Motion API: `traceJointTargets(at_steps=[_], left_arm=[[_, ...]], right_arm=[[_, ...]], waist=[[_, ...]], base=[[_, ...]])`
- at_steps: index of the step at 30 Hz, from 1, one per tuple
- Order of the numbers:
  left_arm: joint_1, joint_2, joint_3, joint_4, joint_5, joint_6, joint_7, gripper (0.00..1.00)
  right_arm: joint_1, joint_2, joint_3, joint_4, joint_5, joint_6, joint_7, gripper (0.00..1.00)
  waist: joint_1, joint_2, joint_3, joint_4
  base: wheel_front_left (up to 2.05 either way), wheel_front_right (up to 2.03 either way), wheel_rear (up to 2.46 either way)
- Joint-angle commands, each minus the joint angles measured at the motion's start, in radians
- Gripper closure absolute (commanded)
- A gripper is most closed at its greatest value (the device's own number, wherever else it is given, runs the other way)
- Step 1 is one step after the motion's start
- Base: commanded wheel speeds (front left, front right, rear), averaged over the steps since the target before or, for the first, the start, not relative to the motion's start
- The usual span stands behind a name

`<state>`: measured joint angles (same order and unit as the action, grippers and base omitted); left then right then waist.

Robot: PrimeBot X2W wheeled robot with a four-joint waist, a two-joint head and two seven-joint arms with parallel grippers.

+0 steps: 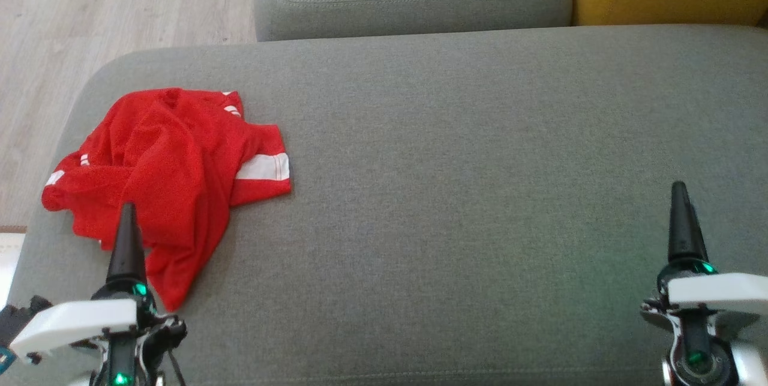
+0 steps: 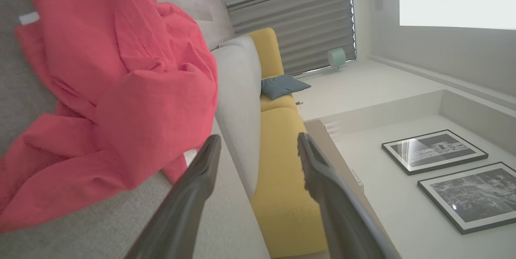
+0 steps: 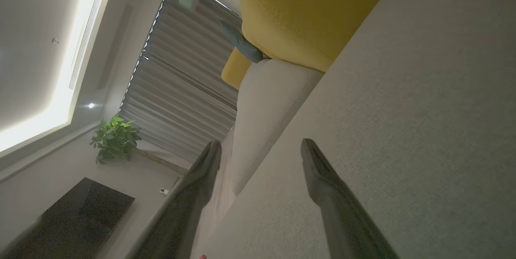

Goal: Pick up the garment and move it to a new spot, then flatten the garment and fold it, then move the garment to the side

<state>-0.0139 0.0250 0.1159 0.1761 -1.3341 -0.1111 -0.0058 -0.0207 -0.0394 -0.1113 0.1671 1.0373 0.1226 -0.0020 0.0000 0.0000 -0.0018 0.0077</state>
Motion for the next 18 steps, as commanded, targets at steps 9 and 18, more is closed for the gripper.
traceJointTargets(at_steps=[9,18], left_arm=[[-0.058,0.014,-0.035,-0.117,0.179,0.045,-0.035,0.00],[-0.048,0.016,-0.082,-0.146,0.336,0.074,-0.058,0.00]], right_arm=[[-0.063,-0.006,0.042,-0.069,-0.240,0.003,-0.037,0.00],[-0.062,-0.007,0.079,-0.088,-0.380,0.004,-0.060,0.00]], waist=[[0.0000,0.0000,-0.003,0.002],[0.0000,0.0000,-0.008,-0.001]], base=[[0.00,0.00,0.00],[0.00,0.00,0.00]])
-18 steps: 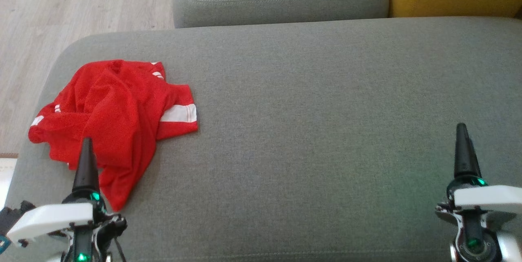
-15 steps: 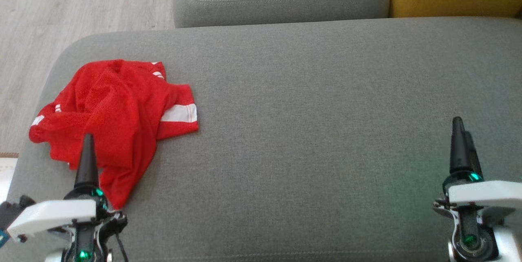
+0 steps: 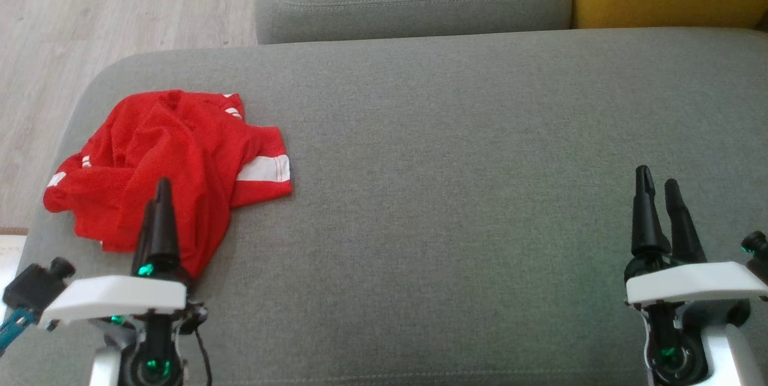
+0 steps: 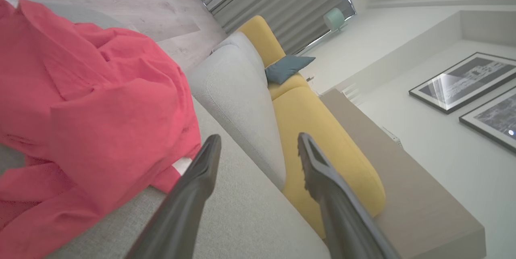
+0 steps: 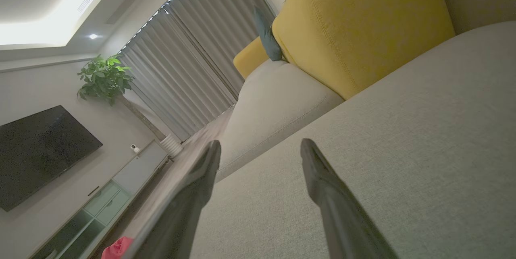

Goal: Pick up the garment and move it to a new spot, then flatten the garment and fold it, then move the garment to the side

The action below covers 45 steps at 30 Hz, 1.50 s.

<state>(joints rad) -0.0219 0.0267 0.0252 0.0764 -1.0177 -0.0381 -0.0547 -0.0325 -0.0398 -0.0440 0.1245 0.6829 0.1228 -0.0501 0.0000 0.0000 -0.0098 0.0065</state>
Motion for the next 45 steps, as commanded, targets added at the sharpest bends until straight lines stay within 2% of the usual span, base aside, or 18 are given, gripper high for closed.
traceJointTargets(at_steps=[1,19,28,35,45], left_arm=[[-0.039,0.014,0.003,-0.050,0.039,0.003,-0.012,0.00],[-0.023,0.022,-0.132,-0.080,0.405,0.039,-0.065,0.00],[-0.027,0.061,-0.227,-0.090,0.552,0.105,-0.091,0.00],[-0.039,0.090,-0.288,-0.083,0.633,0.152,-0.112,0.00],[-0.059,0.134,-0.378,-0.086,0.754,0.214,-0.138,0.00]], right_arm=[[-0.049,-0.006,0.012,-0.048,-0.033,0.004,-0.015,0.00],[-0.015,-0.007,0.044,0.020,-0.228,0.005,-0.068,0.00],[-0.013,-0.008,0.072,0.012,-0.358,0.005,-0.095,0.00],[-0.001,-0.008,0.080,-0.050,-0.449,0.006,-0.115,0.00],[0.013,-0.009,0.096,-0.060,-0.559,0.006,-0.142,0.00]], waist=[[0.0000,0.0000,0.000,-0.001],[0.0000,0.0000,-0.010,0.009],[0.0000,0.0000,-0.013,0.011],[0.0000,0.0000,-0.006,0.012],[0.0000,0.0000,-0.004,0.017]], base=[[0.00,0.00,0.00],[0.00,0.00,0.00],[0.00,0.00,0.00],[0.00,0.00,0.00],[0.00,0.00,0.00]])
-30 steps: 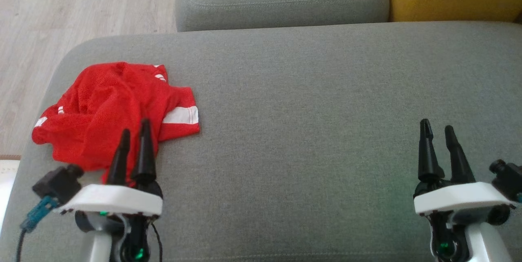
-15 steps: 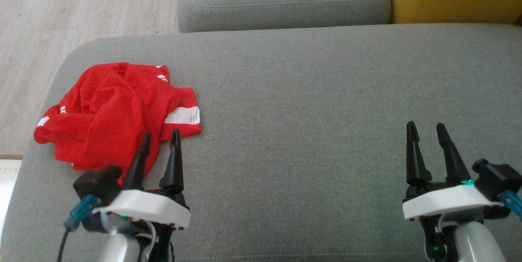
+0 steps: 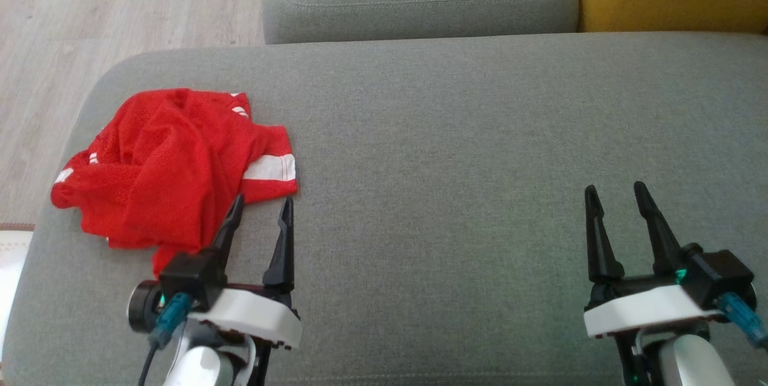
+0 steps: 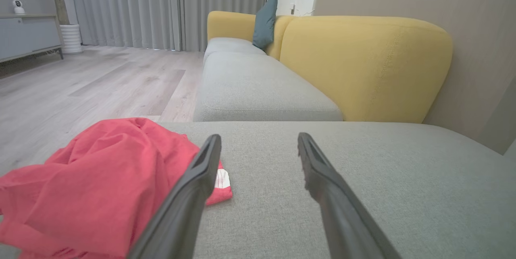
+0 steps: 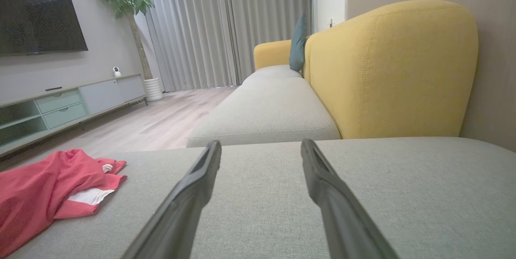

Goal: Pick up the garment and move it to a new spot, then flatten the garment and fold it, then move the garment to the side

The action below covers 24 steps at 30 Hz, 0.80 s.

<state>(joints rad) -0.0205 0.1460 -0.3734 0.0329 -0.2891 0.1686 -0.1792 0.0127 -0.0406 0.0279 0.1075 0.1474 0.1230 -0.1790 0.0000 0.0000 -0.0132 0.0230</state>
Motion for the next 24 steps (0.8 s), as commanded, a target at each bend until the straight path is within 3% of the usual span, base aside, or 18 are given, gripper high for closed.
traceJointTargets(at_steps=[1,4,8,16,24], left_arm=[[-0.061,0.016,0.015,-0.044,0.033,0.016,-0.016,0.00],[-0.058,0.010,0.015,-0.056,0.035,0.036,-0.025,0.00],[-0.046,-0.001,0.029,-0.070,0.036,0.033,-0.037,0.00],[-0.011,-0.035,0.068,-0.027,0.092,-0.020,-0.060,0.00],[-0.008,-0.064,0.078,0.040,0.193,-0.063,-0.083,0.00]], right_arm=[[-0.032,-0.008,0.027,-0.043,-0.017,0.006,-0.016,0.00],[-0.030,-0.008,0.016,-0.036,0.025,0.006,-0.025,0.00],[-0.026,-0.009,0.005,-0.019,0.074,0.007,-0.037,0.00],[-0.023,-0.009,0.010,0.058,0.082,0.007,-0.060,0.00],[-0.034,-0.010,0.031,0.091,0.000,0.008,-0.083,0.00]], waist=[[0.0000,0.0000,0.000,0.001],[0.0000,0.0000,0.000,0.004],[0.0000,0.0000,-0.001,0.006],[0.0000,0.0000,-0.004,0.007],[0.0000,0.0000,-0.009,0.005]], base=[[0.00,0.00,0.00],[0.00,0.00,0.00],[0.00,0.00,0.00],[0.00,0.00,0.00],[0.00,0.00,0.00]])
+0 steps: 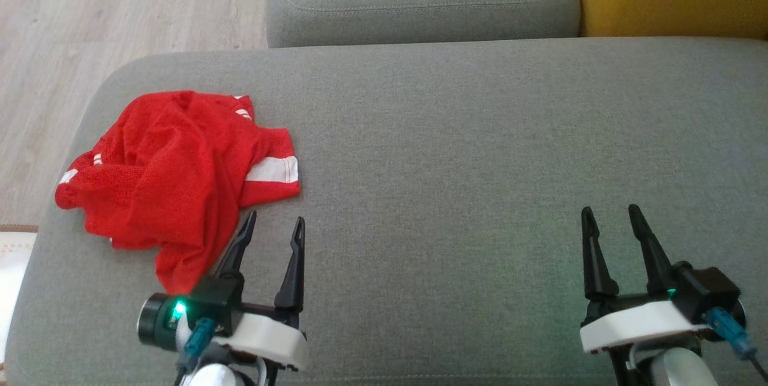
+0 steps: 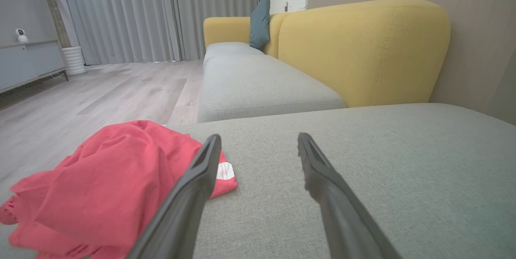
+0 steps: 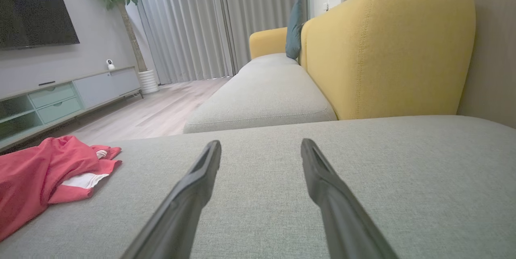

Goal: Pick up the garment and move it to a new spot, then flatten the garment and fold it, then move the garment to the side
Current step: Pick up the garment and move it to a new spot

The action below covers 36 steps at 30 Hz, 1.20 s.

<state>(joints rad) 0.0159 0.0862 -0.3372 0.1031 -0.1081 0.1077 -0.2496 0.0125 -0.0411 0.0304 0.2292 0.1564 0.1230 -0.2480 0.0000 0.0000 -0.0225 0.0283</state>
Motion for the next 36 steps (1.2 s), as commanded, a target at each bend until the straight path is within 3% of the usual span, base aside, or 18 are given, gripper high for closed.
traceJointTargets(at_steps=[1,18,36], left_arm=[[-0.045,-0.007,0.045,-0.030,0.014,-0.005,-0.012,0.00],[-0.045,-0.030,0.078,-0.024,0.038,-0.036,-0.012,0.00],[-0.020,-0.033,0.144,-0.015,0.053,-0.050,-0.012,0.00]], right_arm=[[-0.034,-0.009,0.027,-0.031,-0.009,0.008,-0.014,0.00],[-0.033,-0.009,0.037,-0.029,0.007,0.008,-0.014,0.00],[-0.005,-0.009,0.092,-0.024,0.043,0.008,-0.014,0.00]], waist=[[0.0000,0.0000,0.000,0.000],[0.0000,0.0000,0.000,0.027],[0.0000,0.0000,-0.008,0.281]], base=[[0.00,0.00,0.00],[0.00,0.00,0.00],[0.00,0.00,0.00]])
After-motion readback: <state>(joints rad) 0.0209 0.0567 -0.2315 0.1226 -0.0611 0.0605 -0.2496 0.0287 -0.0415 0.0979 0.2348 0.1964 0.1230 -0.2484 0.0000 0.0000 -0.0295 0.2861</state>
